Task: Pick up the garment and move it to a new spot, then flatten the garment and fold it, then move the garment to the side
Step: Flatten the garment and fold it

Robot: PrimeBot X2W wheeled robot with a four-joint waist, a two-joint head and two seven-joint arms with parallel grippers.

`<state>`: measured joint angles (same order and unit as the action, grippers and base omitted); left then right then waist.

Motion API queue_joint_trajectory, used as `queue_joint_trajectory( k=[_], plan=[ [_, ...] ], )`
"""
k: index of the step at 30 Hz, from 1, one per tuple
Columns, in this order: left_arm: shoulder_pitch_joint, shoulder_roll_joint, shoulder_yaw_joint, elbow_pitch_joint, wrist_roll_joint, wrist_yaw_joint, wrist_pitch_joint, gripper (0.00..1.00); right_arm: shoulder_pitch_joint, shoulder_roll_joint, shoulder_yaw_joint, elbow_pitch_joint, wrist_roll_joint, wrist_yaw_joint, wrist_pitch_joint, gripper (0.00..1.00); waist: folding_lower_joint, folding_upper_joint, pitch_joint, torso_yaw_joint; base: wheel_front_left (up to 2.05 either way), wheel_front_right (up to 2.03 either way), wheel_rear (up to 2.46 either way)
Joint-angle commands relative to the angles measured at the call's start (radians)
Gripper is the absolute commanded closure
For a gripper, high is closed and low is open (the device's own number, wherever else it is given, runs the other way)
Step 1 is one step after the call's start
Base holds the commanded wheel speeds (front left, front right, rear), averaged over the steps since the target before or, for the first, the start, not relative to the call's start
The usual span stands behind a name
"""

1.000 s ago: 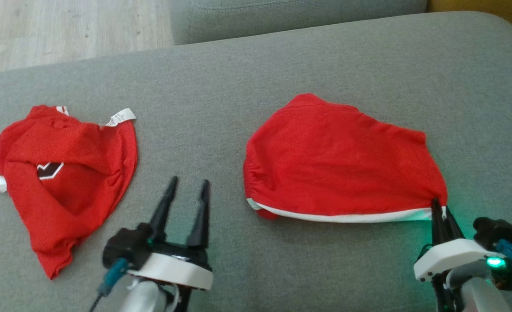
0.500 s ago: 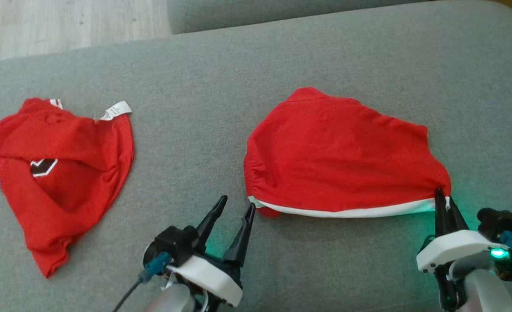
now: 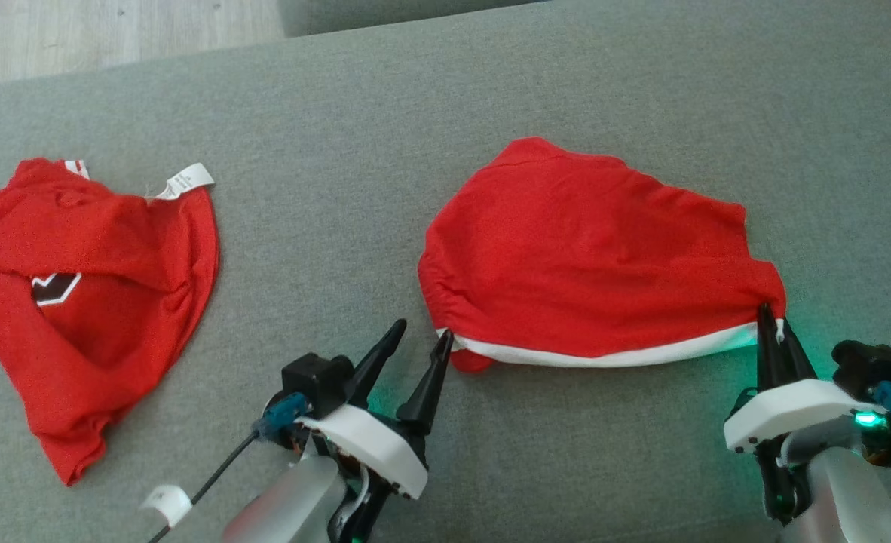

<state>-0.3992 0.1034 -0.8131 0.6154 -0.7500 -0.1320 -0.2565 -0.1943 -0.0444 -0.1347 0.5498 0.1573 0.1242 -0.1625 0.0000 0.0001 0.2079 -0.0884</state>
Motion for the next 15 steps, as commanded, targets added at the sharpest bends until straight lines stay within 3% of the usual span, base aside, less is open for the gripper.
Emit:
queue_joint_trajectory(
  k=[1, 15],
  plan=[
    [-0.038, 0.011, 0.002, -0.025, -0.021, 0.001, -0.005, 0.0, -0.024, -0.006, 0.025, -0.031, 0.001, 0.007, -0.007, 1.0, 0.0, -0.0001, 0.004, 0.0, 0.0, 0.0, 0.0],
    [-0.053, 0.07, -0.119, -0.128, -0.131, 0.001, -0.005, 0.0, -0.031, -0.006, 0.026, -0.01, 0.003, 0.007, -0.016, 1.0, 0.0, -0.0001, 0.002, -0.001, 0.0, 0.0, 0.0]
  ],
)
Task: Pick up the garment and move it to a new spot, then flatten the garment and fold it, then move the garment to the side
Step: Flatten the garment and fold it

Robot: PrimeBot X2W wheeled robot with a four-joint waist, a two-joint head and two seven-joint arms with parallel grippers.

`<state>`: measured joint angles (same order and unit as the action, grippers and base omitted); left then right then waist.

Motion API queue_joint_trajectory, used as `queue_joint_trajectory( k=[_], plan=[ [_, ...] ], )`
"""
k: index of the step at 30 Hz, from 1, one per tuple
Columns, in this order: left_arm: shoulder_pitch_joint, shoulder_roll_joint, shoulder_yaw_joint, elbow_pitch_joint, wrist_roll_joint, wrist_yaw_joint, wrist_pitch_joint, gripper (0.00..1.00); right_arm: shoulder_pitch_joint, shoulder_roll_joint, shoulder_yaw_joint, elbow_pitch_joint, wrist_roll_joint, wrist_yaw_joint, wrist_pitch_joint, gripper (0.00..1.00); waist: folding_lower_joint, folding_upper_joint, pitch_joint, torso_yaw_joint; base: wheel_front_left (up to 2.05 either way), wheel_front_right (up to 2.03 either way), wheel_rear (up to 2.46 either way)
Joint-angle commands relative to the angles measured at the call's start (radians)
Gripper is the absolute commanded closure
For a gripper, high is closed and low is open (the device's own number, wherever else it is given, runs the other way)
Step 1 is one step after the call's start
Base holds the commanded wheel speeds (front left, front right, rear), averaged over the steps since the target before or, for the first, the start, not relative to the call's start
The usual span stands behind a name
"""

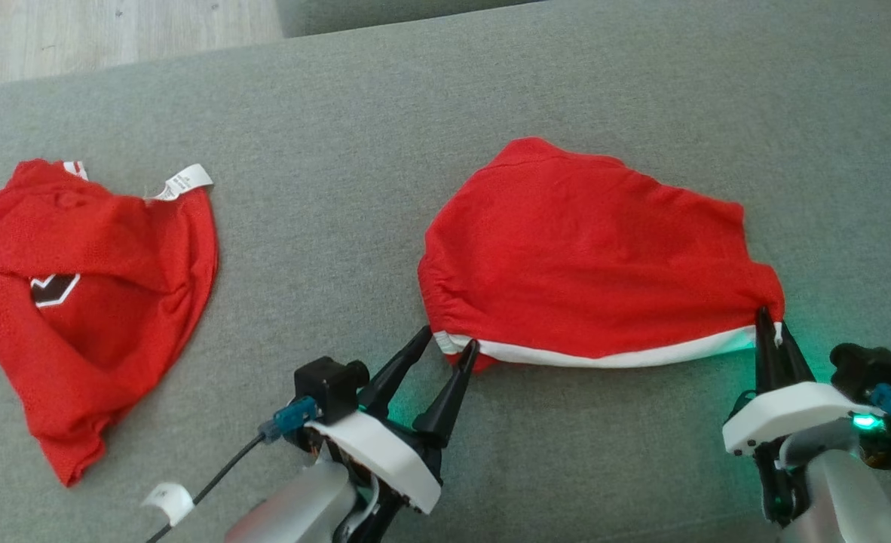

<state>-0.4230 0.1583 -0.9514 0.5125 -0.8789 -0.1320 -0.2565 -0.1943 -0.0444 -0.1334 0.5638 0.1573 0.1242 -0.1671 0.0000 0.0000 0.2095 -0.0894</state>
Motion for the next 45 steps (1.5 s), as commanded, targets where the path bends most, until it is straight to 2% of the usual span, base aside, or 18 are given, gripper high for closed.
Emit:
queue_joint_trajectory(
  k=[1, 6, 7, 8, 9, 10, 20, 33, 41, 45],
  plan=[
    [-0.031, 0.017, 0.015, -0.027, -0.006, 0.001, -0.005, 0.0, -0.033, -0.006, 0.026, -0.023, 0.004, 0.007, -0.012, 1.0, 0.0, 0.0, 0.0, 0.0, 0.0, 0.0, 0.0],
    [-0.04, 0.022, -0.003, -0.029, -0.022, 0.001, -0.005, 0.0, -0.038, -0.006, 0.034, -0.016, 0.005, 0.007, -0.014, 1.0, 0.0, 0.0, 0.0, -0.004, 0.0, 0.0, 0.0],
    [-0.042, 0.022, -0.005, -0.03, -0.024, 0.001, -0.005, 0.04, -0.039, -0.006, 0.035, -0.015, 0.005, 0.007, -0.014, 1.0, 0.0, 0.0, -0.001, -0.005, 0.0, 0.0, 0.0],
    [-0.044, 0.023, -0.007, -0.032, -0.026, 0.001, -0.005, 0.62, -0.04, -0.006, 0.036, -0.014, 0.005, 0.007, -0.015, 1.0, 0.0, 0.0, -0.001, -0.005, 0.0, 0.0, 0.0],
    [-0.045, 0.024, -0.008, -0.035, -0.026, 0.001, -0.005, 0.84, -0.041, -0.006, 0.037, -0.013, 0.005, 0.007, -0.015, 1.0, 0.0, 0.0, -0.001, -0.006, 0.0, 0.0, 0.0],
    [-0.047, 0.026, -0.011, -0.039, -0.024, 0.001, -0.005, 1.0, -0.042, -0.006, 0.037, -0.013, 0.005, 0.007, -0.016, 1.0, 0.0, 0.0, -0.002, -0.006, 0.0, 0.0, 0.0],
    [-0.033, 0.041, 0.023, -0.081, 0.024, 0.001, -0.005, 1.0, -0.041, -0.006, 0.045, -0.015, 0.009, 0.007, -0.023, 1.0, 0.0, 0.0, -0.022, 0.001, 0.0, 0.0, 0.0],
    [0.002, 0.066, 0.171, -0.166, 0.148, 0.001, -0.005, 1.0, -0.048, -0.006, 0.097, -0.109, 0.026, 0.007, -0.028, 1.0, 0.0, 0.0, -0.067, 0.024, 0.0, 0.0, 0.0],
    [0.02, 0.075, 0.214, -0.168, 0.165, 0.001, -0.005, 1.0, -0.043, -0.006, 0.101, -0.163, 0.024, 0.007, 0.008, 1.0, 0.0, 0.0, -0.091, 0.029, 0.0, 0.0, 0.0],
    [0.052, 0.069, 0.286, -0.172, 0.185, 0.001, -0.005, 1.0, -0.024, -0.006, 0.096, -0.172, 0.024, 0.007, 0.012, 1.0, 0.0, 0.0, -0.094, 0.033, 0.0, 0.0, 0.0]
  ],
)
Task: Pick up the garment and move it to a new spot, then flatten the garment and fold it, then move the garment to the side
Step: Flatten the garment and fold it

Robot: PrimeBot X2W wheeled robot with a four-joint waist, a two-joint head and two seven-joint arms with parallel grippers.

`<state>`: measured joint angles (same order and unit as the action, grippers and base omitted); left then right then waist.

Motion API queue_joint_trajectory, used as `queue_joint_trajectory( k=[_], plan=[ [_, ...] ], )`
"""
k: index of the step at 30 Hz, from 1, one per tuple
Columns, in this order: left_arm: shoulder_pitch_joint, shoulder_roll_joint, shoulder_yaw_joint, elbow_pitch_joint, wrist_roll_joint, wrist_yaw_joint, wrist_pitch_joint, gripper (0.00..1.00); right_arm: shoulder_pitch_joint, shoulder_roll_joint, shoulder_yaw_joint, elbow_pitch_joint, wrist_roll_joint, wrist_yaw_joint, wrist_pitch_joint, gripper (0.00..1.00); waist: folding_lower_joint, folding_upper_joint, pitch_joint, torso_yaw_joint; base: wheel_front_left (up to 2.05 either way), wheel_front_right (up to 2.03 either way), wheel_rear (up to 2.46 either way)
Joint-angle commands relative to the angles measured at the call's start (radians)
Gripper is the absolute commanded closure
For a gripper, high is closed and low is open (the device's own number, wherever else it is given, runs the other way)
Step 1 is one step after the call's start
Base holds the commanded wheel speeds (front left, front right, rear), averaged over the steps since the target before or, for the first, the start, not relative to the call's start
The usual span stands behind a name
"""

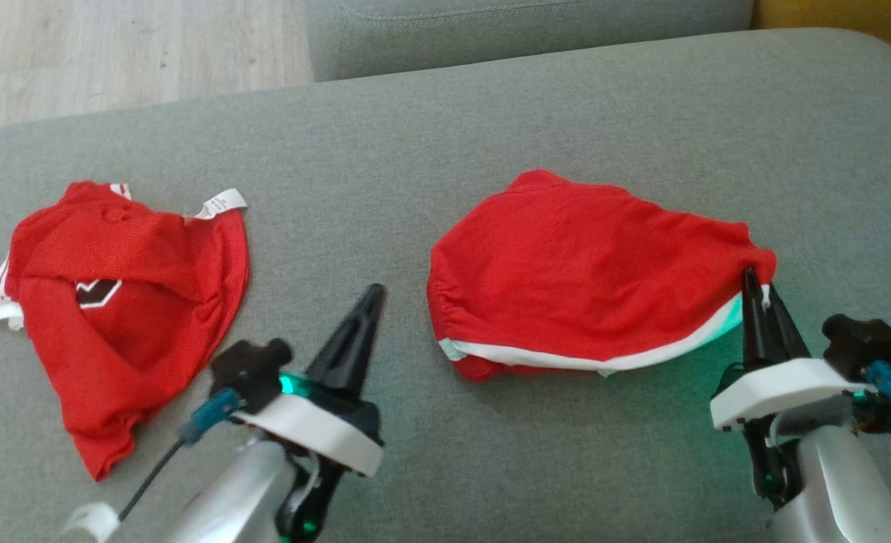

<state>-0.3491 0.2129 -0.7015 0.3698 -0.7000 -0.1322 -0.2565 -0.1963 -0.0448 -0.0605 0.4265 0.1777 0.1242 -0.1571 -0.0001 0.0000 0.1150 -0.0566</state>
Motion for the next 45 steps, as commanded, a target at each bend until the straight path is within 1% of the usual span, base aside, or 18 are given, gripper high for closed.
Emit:
queue_joint_trajectory(
  k=[1, 2, 3, 4, 5, 6, 7, 12, 15, 20, 21, 22, 28, 33, 41, 45],
  plan=[
    [-0.011, 0.013, 0.06, -0.027, 0.015, 0.002, -0.005, 1.0, -0.017, -0.005, 0.022, -0.035, 0.004, 0.007, 0.002, 1.0, 0.0001, 0.0, 0.0, 0.002, 0.0, 0.0, 0.0],
    [-0.001, 0.011, 0.085, -0.025, 0.027, 0.003, -0.005, 1.0, -0.011, -0.005, 0.021, -0.034, 0.003, 0.007, 0.001, 1.0, 0.0001, 0.0, 0.0, 0.004, 0.0, 0.0, 0.0],
    [0.01, 0.01, 0.111, -0.025, 0.043, 0.005, -0.005, 0.93, -0.006, -0.005, 0.02, -0.033, 0.005, 0.007, 0.001, 1.0, 0.0001, 0.0, 0.0, 0.006, 0.0, 0.0, 0.0],
    [0.024, 0.006, 0.139, -0.025, 0.057, 0.008, -0.005, 0.82, -0.001, -0.005, 0.017, -0.03, 0.007, 0.007, -0.001, 1.0, 0.0001, 0.0, 0.0, 0.007, 0.0, 0.0, 0.0],
    [0.038, 0.002, 0.167, -0.026, 0.069, 0.011, -0.005, 0.55, 0.005, -0.005, 0.013, -0.027, 0.009, 0.007, -0.002, 1.0, 0.0001, 0.0, -0.001, 0.009, 0.0, 0.0, 0.0],
    [0.053, -0.001, 0.195, -0.028, 0.086, 0.017, -0.005, 0.15, 0.011, -0.005, 0.009, -0.023, 0.012, 0.007, -0.005, 1.0, 0.0001, 0.0, -0.001, 0.012, 0.0, 0.0, 0.0],
    [0.068, -0.005, 0.222, -0.029, 0.102, 0.023, -0.005, 0.0, 0.016, -0.005, 0.006, -0.019, 0.014, 0.007, -0.008, 1.0, 0.0001, 0.0, -0.002, 0.014, 0.0, 0.0, 0.0],
    [0.144, -0.045, 0.353, -0.05, 0.185, 0.046, -0.005, 0.0, 0.038, -0.005, -0.007, 0.004, 0.024, 0.007, -0.024, 1.0, 0.0001, 0.0, -0.006, 0.022, 0.0, 0.0, 0.0],
    [0.182, -0.079, 0.415, -0.066, 0.23, 0.044, -0.005, 0.0, 0.048, -0.005, -0.012, 0.019, 0.027, 0.007, -0.032, 1.0, 0.0001, 0.0, -0.01, 0.025, 0.0, 0.0, 0.0],
    [0.214, -0.117, 0.464, -0.077, 0.297, 0.027, -0.005, 0.0, 0.059, -0.005, -0.02, 0.049, 0.013, 0.007, -0.043, 1.0, 0.0001, 0.0, -0.023, 0.025, 0.0, 0.0, 0.0],
    [0.217, -0.123, 0.473, -0.08, 0.305, 0.024, -0.005, 0.0, 0.06, -0.005, -0.027, 0.052, 0.004, 0.007, -0.046, 0.73, 0.0001, 0.0, -0.025, 0.024, 0.0, 0.0, 0.0],
    [0.219, -0.128, 0.482, -0.083, 0.313, 0.021, -0.005, 0.0, 0.06, -0.005, -0.035, 0.055, 0.004, 0.007, -0.051, 0.0, 0.0001, 0.0, -0.028, 0.023, 0.0, 0.0, 0.0],
    [0.23, -0.149, 0.527, -0.113, 0.352, 0.009, -0.005, 0.0, 0.052, -0.005, -0.039, 0.03, -0.041, 0.007, -0.082, 0.0, 0.0001, 0.0, -0.041, 0.018, 0.0, 0.0, 0.0],
    [0.245, -0.157, 0.538, -0.127, 0.366, 0.004, -0.005, 0.0, 0.063, -0.005, -0.031, -0.017, -0.063, 0.007, -0.098, 0.0, 0.0001, 0.0, -0.05, 0.019, 0.0, 0.0, 0.0],
    [0.255, -0.161, 0.525, -0.127, 0.363, 0.002, -0.005, 0.0, 0.084, -0.005, -0.019, -0.029, -0.056, 0.007, -0.103, 0.0, 0.0001, 0.0, -0.048, 0.02, 0.0, 0.0, 0.0],
    [0.238, -0.162, 0.484, -0.113, 0.352, 0.002, -0.005, 0.0, 0.08, -0.005, -0.014, -0.032, -0.053, 0.007, -0.104, 0.0, 0.0001, 0.0, -0.038, 0.011, 0.0, 0.0, 0.0]
  ],
)
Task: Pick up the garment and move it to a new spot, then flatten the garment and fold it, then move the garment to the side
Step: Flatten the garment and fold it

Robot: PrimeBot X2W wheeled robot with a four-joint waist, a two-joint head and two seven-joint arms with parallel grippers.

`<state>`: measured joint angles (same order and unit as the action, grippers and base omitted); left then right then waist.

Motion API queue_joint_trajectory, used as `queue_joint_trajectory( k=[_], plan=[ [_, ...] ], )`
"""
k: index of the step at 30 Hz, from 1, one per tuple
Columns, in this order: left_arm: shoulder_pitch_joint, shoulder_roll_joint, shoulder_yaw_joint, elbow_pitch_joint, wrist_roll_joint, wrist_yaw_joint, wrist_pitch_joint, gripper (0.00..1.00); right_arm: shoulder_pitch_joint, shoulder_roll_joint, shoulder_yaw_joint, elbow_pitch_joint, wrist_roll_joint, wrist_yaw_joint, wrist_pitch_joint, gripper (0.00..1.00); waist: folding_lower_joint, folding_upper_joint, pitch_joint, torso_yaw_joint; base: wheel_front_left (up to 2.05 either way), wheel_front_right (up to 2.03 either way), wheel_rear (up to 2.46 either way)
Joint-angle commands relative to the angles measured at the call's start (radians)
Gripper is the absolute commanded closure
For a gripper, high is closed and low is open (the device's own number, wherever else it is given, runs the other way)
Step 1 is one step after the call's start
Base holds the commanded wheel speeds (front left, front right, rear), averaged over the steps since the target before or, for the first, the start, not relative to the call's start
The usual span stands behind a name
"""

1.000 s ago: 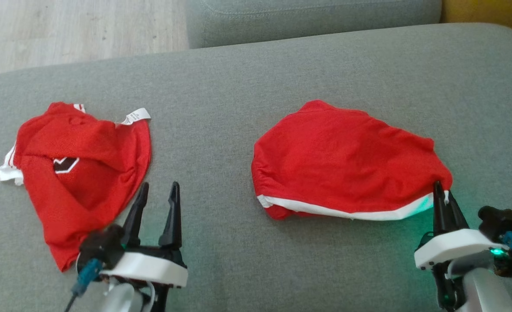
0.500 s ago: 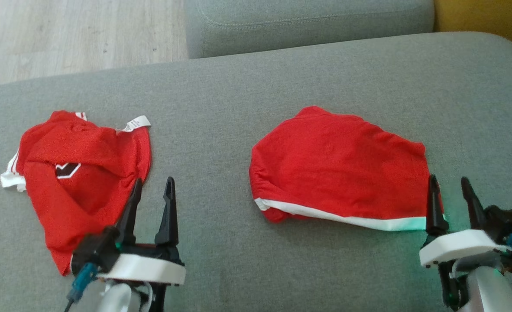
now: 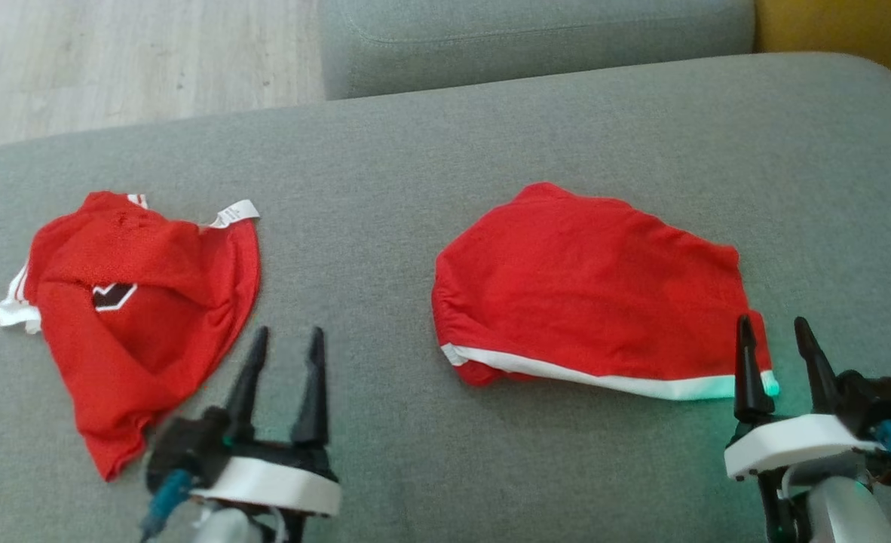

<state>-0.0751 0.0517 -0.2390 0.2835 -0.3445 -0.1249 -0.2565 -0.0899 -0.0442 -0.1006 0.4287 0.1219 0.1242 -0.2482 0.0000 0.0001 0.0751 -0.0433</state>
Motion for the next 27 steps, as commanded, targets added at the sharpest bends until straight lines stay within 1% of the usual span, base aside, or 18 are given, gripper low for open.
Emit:
queue_joint_trajectory(
  k=[1, 6, 10, 13, 19, 27],
  plan=[
    [-0.043, -0.001, 0.003, -0.019, -0.006, -0.006, -0.005, 0.0, -0.027, -0.006, 0.026, -0.037, 0.003, 0.007, -0.013, 0.0, 0.0, -0.0001, 0.005, -0.005, 0.0, 0.0, 0.0],
    [-0.094, 0.003, -0.136, 0.064, -0.056, -0.006, -0.005, 0.0, -0.031, -0.006, 0.02, -0.045, 0.01, 0.007, -0.013, 0.0, 0.0, -0.0001, 0.023, -0.019, 0.0, 0.0, 0.0],
    [-0.147, 0.01, -0.258, 0.136, -0.144, -0.006, 0.018, 0.0, -0.035, -0.006, 0.023, -0.049, 0.014, 0.007, -0.013, 0.0, 0.0, -0.0001, 0.039, -0.029, 0.0, 0.0, 0.0],
    [-0.185, 0.02, -0.326, 0.167, -0.208, -0.006, 0.027, 0.0, -0.042, -0.006, 0.022, -0.052, 0.016, 0.007, -0.013, 0.0, 0.0, -0.0001, 0.054, -0.036, 0.0, 0.0, 0.0],
    [-0.251, 0.038, -0.407, 0.223, -0.321, -0.006, 0.034, 0.0, -0.055, -0.006, 0.024, -0.059, 0.02, 0.007, -0.013, 0.0, 0.0, -0.0001, 0.084, -0.048, 0.0, 0.0, 0.0],
    [-0.31, 0.047, -0.48, 0.283, -0.462, -0.006, 0.064, 0.0, -0.066, -0.006, 0.024, -0.069, 0.024, 0.007, -0.013, 0.0, 0.0, -0.0001, 0.108, -0.059, 0.0, 0.0, 0.0]
  ],
)
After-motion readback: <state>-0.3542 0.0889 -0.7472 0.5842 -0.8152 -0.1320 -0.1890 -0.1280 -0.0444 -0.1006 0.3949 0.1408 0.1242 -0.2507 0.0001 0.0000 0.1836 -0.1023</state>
